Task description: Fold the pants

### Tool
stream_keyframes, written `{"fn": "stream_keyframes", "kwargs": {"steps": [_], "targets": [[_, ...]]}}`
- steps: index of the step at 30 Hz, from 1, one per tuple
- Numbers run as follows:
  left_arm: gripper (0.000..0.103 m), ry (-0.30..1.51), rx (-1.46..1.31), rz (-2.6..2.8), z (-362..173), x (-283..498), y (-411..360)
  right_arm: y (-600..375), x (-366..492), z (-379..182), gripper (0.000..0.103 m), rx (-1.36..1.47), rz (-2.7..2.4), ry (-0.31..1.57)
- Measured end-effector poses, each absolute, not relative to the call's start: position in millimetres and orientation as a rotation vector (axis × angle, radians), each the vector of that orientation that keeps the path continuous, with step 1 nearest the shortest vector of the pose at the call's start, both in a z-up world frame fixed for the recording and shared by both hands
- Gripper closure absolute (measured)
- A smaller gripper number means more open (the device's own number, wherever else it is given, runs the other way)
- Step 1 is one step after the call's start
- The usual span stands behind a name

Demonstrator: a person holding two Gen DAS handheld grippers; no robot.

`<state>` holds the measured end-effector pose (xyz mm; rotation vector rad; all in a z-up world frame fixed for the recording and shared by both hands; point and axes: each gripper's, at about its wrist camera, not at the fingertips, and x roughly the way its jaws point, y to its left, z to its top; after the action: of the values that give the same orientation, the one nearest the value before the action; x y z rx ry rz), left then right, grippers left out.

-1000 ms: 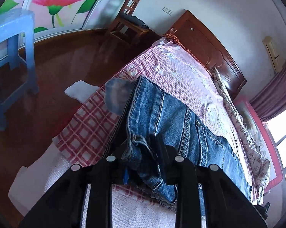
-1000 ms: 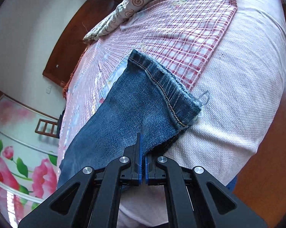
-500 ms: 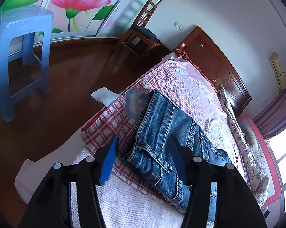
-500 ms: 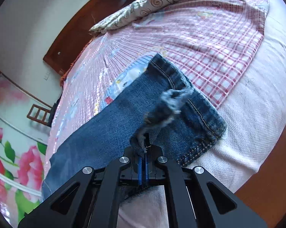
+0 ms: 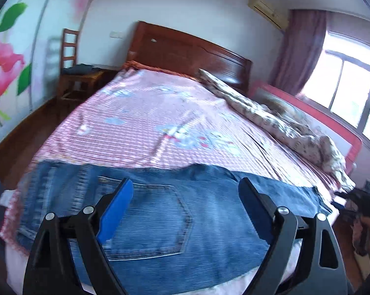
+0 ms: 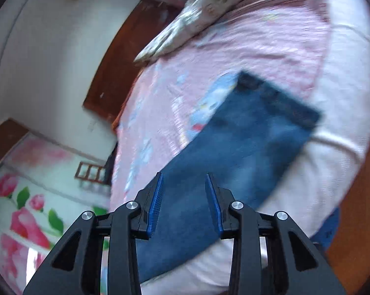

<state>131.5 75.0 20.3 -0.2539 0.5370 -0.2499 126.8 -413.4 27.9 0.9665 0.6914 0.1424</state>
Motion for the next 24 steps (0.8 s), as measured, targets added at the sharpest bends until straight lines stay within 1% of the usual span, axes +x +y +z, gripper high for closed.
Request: {"fn": "stream_keyframes", "kwargs": {"steps": [1,3,4,7,10,11,14,15,16,17,18,20,23,24], "targets": [[0.016,0.557,-0.244,-0.296,16,138,61,-388,148,37,0.069,0.936,0.238,0.711],[0.016,0.6,-0.227,-0.381,4,146,36,-332,193,52,0.047,0.871,0.409,0.764],[0.016,0.624,-0.208,-0.399,-3,147,27,-303,216,57,0.038,0.845,0.479,0.795],[0.016,0.701,-0.201,-0.405,-29,147,21,-210,277,58,0.038,0.755,0.678,0.908],[0.017,0.77,-0.231,-0.369,-55,145,32,-124,323,39,0.038,0.639,0.783,1.054],[0.018,0.774,-0.246,-0.376,-63,143,38,-102,330,31,0.038,0.605,0.797,1.093],[0.019,0.739,-0.218,-0.401,-69,126,33,-52,350,-7,0.039,0.528,0.808,1.242],[0.019,0.733,-0.201,-0.402,-70,124,32,-44,358,-21,0.046,0.497,0.77,1.278],[0.019,0.725,-0.19,-0.402,-72,121,31,-46,367,-34,0.057,0.514,0.731,1.292],[0.019,0.717,-0.175,-0.402,-74,117,30,-54,376,-43,0.083,0.573,0.694,1.286],[0.019,0.703,-0.148,-0.407,-75,114,28,-64,382,-52,0.103,0.626,0.646,1.286],[0.019,0.695,-0.132,-0.416,-76,111,29,-73,387,-66,0.103,0.714,0.643,1.304],[0.019,0.686,-0.155,-0.424,-75,110,33,-60,380,-47,0.103,0.54,0.654,1.285],[0.019,0.682,-0.145,-0.423,-75,108,32,-56,375,-39,0.1,0.506,0.647,1.283]]}}
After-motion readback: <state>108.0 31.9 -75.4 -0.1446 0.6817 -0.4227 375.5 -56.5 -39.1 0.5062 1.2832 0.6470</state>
